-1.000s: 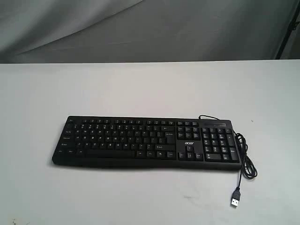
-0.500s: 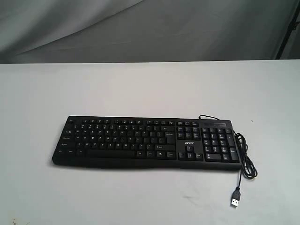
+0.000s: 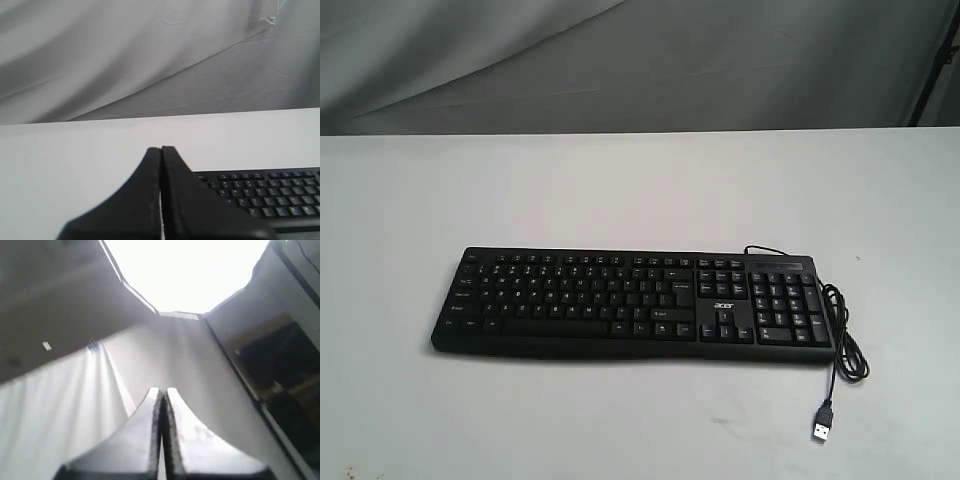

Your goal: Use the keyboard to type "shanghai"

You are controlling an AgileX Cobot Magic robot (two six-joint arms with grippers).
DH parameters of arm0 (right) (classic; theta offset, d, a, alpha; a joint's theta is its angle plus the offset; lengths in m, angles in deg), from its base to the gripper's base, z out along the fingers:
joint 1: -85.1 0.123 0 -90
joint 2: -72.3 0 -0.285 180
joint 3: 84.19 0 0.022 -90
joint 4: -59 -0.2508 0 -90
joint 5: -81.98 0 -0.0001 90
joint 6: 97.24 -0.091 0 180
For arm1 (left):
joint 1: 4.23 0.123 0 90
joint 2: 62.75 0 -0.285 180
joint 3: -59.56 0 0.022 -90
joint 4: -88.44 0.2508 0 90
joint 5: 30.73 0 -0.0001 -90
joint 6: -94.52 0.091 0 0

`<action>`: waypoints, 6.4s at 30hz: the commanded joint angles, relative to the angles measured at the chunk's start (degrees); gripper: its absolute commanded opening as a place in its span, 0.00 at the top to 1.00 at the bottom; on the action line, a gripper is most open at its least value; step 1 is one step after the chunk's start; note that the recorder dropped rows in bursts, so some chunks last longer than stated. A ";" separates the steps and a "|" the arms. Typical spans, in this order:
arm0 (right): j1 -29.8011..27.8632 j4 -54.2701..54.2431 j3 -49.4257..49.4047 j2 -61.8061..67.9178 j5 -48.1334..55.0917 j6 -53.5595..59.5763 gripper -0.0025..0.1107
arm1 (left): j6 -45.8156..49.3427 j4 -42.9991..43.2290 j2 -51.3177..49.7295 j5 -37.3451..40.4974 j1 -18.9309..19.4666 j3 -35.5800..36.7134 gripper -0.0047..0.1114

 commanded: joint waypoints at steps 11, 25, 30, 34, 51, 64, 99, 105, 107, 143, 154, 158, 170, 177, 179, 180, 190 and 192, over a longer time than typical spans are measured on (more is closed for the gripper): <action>5.39 34.15 67.52 52.61 60.39 10.44 0.98 | -0.15 0.00 0.14 -0.34 -0.37 0.10 0.96; 27.58 -13.58 95.75 107.45 85.29 62.52 0.98 | -0.15 0.00 0.14 -0.34 -0.37 0.10 0.96; 41.77 -13.02 100.10 120.51 81.99 64.06 0.98 | -0.15 0.00 0.14 -0.34 -0.37 0.10 0.96; 48.43 -12.91 110.95 128.47 83.26 62.95 0.98 | -0.15 0.00 0.14 -0.34 -0.37 0.10 0.96; 55.68 -13.04 121.34 140.62 84.35 63.92 0.98 | -0.15 0.00 0.14 -0.34 -0.37 0.10 0.96; 55.68 -13.21 121.34 142.13 83.19 64.05 0.98 | -0.15 0.00 0.14 -0.34 -0.37 0.10 0.96; 55.68 -11.71 121.34 144.13 82.65 63.32 0.98 | -0.15 0.00 0.14 -0.34 -0.37 0.10 0.96; 55.68 -9.57 121.34 142.13 83.10 63.17 0.98 | -0.15 0.00 0.14 -0.34 -0.37 0.10 0.96; 55.68 -8.17 121.34 140.34 83.75 63.07 0.98 | -0.15 0.00 0.14 -0.34 -0.37 0.10 0.96; 48.50 -23.93 89.75 127.14 67.34 73.71 0.98 | -0.15 0.00 0.14 -0.34 -0.37 0.10 0.96; 49.23 -24.61 89.75 127.95 66.83 75.28 0.98 | -0.15 0.00 0.14 -0.34 -0.37 0.10 0.96; 49.49 -25.17 89.75 127.95 66.17 75.98 0.98 | -0.15 0.00 0.14 -0.34 -0.37 0.10 0.96; 49.49 -24.91 89.75 128.12 65.46 76.30 0.98 | -0.15 0.00 0.14 -0.34 -0.37 0.10 0.96; 49.49 -24.81 89.75 128.12 65.46 76.30 0.98 | -0.15 0.00 0.14 -0.34 -0.37 0.10 0.96; 49.49 -24.81 89.75 128.12 65.46 76.30 0.98 | -0.15 0.00 0.14 -0.34 -0.37 0.10 0.96; 49.49 -24.81 89.75 128.12 65.46 76.30 0.98 | -0.15 0.00 0.14 -0.34 -0.37 0.10 0.96; 49.49 -24.41 89.75 128.22 64.97 76.17 0.98 | -0.15 0.00 0.14 -0.34 -0.37 0.10 0.96; 49.49 -24.12 89.75 128.22 64.86 76.08 0.98 | -0.15 0.00 0.14 -0.34 -0.37 0.10 0.96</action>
